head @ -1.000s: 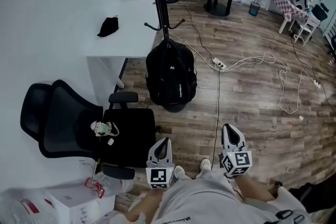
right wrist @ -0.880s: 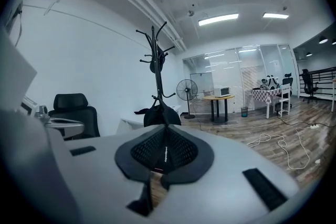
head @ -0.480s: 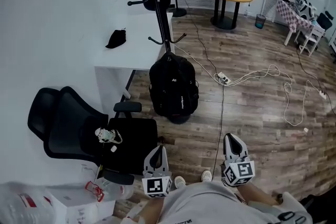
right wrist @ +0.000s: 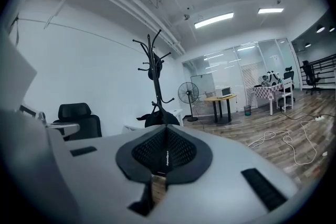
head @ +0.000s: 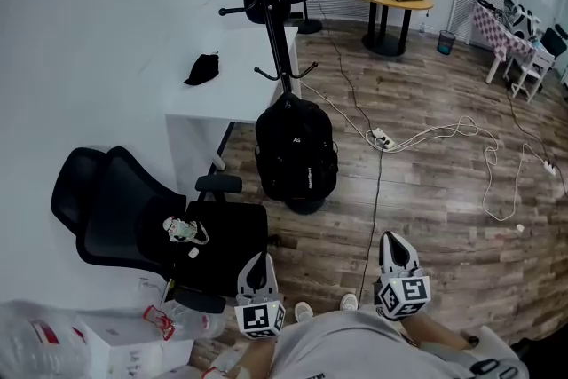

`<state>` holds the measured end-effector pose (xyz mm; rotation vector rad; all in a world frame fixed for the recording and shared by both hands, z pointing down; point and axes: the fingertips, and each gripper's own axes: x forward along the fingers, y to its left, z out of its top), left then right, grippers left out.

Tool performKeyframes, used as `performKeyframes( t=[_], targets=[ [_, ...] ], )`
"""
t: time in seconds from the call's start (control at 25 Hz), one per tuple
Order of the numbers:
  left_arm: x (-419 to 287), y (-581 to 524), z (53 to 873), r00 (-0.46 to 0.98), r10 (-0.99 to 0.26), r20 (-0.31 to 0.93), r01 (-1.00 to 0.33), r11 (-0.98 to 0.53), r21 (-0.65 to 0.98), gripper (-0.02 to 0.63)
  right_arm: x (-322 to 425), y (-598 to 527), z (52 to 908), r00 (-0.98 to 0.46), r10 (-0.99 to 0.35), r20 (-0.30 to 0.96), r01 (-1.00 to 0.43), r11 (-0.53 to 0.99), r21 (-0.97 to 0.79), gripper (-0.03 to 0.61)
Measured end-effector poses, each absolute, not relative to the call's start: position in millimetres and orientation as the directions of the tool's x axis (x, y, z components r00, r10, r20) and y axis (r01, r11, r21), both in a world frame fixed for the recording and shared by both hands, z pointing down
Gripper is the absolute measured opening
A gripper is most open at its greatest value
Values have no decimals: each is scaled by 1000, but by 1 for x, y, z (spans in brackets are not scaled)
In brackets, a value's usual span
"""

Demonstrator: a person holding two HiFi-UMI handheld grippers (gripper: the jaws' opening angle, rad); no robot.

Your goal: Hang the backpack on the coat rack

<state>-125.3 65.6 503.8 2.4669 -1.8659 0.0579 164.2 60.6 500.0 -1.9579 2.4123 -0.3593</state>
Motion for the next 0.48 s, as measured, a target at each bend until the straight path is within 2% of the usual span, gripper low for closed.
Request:
performKeyframes(
  t=[0.48],
  targets=[
    [-114,72,511,292,-953,77,-956,-292,10,9,160,63,508,-240,-959,153,-960,211,-183,14]
  ],
)
